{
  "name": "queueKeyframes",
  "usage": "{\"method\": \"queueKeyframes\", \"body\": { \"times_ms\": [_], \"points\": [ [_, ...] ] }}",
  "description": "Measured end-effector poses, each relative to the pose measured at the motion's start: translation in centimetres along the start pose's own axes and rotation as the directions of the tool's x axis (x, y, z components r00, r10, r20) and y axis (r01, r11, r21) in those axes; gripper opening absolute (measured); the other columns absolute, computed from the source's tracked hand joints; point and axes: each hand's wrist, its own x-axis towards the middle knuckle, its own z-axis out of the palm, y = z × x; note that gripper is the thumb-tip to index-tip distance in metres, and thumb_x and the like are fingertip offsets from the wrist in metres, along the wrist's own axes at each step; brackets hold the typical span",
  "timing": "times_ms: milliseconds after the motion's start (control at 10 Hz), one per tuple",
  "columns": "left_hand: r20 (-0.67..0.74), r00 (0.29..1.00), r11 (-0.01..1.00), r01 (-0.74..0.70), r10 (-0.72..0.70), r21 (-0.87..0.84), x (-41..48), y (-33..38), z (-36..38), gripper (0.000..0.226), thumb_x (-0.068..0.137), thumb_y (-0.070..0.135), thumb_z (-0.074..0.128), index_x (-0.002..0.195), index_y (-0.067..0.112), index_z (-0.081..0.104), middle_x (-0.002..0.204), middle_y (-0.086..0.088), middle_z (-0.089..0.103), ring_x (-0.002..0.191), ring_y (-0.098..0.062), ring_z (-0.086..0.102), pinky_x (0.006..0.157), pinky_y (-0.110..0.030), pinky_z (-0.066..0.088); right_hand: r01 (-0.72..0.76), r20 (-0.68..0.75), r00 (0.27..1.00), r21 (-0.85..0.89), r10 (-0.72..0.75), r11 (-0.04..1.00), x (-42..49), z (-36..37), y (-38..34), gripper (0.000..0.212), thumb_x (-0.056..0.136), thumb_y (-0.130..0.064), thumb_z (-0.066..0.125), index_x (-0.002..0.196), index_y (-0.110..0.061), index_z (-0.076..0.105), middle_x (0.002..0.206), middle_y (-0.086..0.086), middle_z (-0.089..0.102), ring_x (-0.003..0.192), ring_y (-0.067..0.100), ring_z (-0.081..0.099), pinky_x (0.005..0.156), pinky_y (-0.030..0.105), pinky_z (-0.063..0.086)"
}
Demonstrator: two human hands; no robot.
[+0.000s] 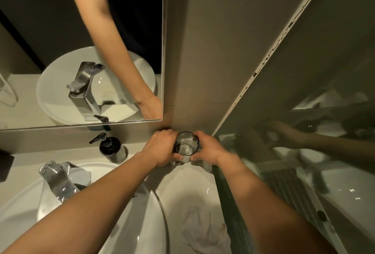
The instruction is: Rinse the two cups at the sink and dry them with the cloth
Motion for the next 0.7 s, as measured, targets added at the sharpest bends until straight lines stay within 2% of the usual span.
{"method": "queueKeyframes", "body": {
  "times_ms": [100, 200, 300, 400, 500, 600, 700],
  "points": [
    [-0.007, 1.0, 0.997, 0.001, 0.0, 0.073, -0.2, 0.2, -0.3, 0.077, 0.074, 0.06, 0.082, 0.133, 0.017, 0.057, 0.122, -0.005, 0.065, 0.115, -0.026, 0.06, 0.102, -0.038, 0.044, 0.003, 0.014, 1.0, 0.003, -0.003, 1.0, 0.0, 0.0, 0.1, 0.079, 0.072, -0.009, 0.091, 0.139, -0.019, 0.049, 0.124, 0.003, 0.062, 0.098, 0.016, 0.057, 0.047, 0.004, 0.04],
    [-0.013, 1.0, 0.994, 0.005, -0.004, 0.106, -0.3, 0.4, -0.5, 0.077, 0.073, 0.061, 0.082, 0.131, 0.016, 0.058, 0.12, -0.005, 0.065, 0.113, -0.026, 0.061, 0.101, -0.038, 0.045, 0.006, 0.008, 1.0, -0.001, -0.006, 1.0, 0.1, 0.1, 0.2, 0.081, 0.072, -0.011, 0.091, 0.14, -0.02, 0.048, 0.128, 0.003, 0.061, 0.1, 0.016, 0.057, 0.049, 0.005, 0.038],
    [0.001, 1.0, 0.992, 0.015, -0.015, 0.122, -0.6, 0.5, -0.6, 0.081, 0.07, 0.063, 0.084, 0.129, 0.015, 0.057, 0.119, -0.006, 0.065, 0.112, -0.027, 0.061, 0.1, -0.038, 0.045, -0.013, -0.002, 1.0, -0.013, 0.013, 1.0, 0.2, 0.3, 0.2, 0.086, 0.071, -0.013, 0.092, 0.144, -0.021, 0.046, 0.132, 0.004, 0.06, 0.112, 0.022, 0.061, 0.067, 0.01, 0.047],
    [-0.015, 1.0, 0.994, 0.026, -0.025, 0.111, -1.1, 0.4, -0.9, 0.086, 0.069, 0.062, 0.084, 0.134, 0.016, 0.053, 0.122, -0.005, 0.063, 0.115, -0.027, 0.059, 0.103, -0.038, 0.044, -0.008, -0.015, 1.0, -0.074, 0.007, 0.997, -0.1, 0.4, -0.1, 0.103, 0.07, -0.022, 0.093, 0.155, -0.023, 0.036, 0.146, 0.007, 0.054, 0.134, 0.029, 0.052, 0.107, 0.038, 0.047],
    [-0.066, 0.998, 0.998, 0.015, -0.01, 0.069, -2.1, 0.6, -1.2, 0.098, 0.072, 0.06, 0.083, 0.147, 0.013, 0.043, 0.134, -0.006, 0.058, 0.126, -0.028, 0.054, 0.11, -0.038, 0.04, 0.008, -0.021, 1.0, -0.108, -0.01, 0.994, -0.7, 0.3, -0.5, 0.114, 0.069, -0.028, 0.093, 0.161, -0.026, 0.024, 0.159, 0.005, 0.043, 0.146, 0.028, 0.041, 0.119, 0.044, 0.036],
    [-0.109, 0.994, 0.999, 0.004, 0.001, 0.048, -3.5, 0.8, -1.9, 0.103, 0.077, 0.059, 0.08, 0.156, 0.011, 0.033, 0.145, -0.007, 0.052, 0.136, -0.027, 0.048, 0.117, -0.037, 0.033, 0.054, -0.035, 0.998, -0.158, -0.06, 0.986, -1.2, 0.2, -0.8, 0.12, 0.07, -0.037, 0.092, 0.163, -0.03, 0.017, 0.167, 0.0, 0.03, 0.153, 0.026, 0.028, 0.124, 0.047, 0.027],
    [-0.165, 0.986, 0.999, 0.028, -0.023, 0.026, -5.1, 1.1, -3.1, 0.099, 0.084, 0.057, 0.074, 0.158, 0.009, 0.029, 0.153, -0.009, 0.046, 0.143, -0.028, 0.041, 0.123, -0.037, 0.026, 0.093, -0.071, 0.991, -0.217, -0.111, 0.972, -2.4, -0.1, -1.9, 0.119, 0.072, -0.047, 0.087, 0.163, -0.034, 0.011, 0.171, -0.005, 0.019, 0.157, 0.023, 0.016, 0.123, 0.05, 0.021]
  ]
}}
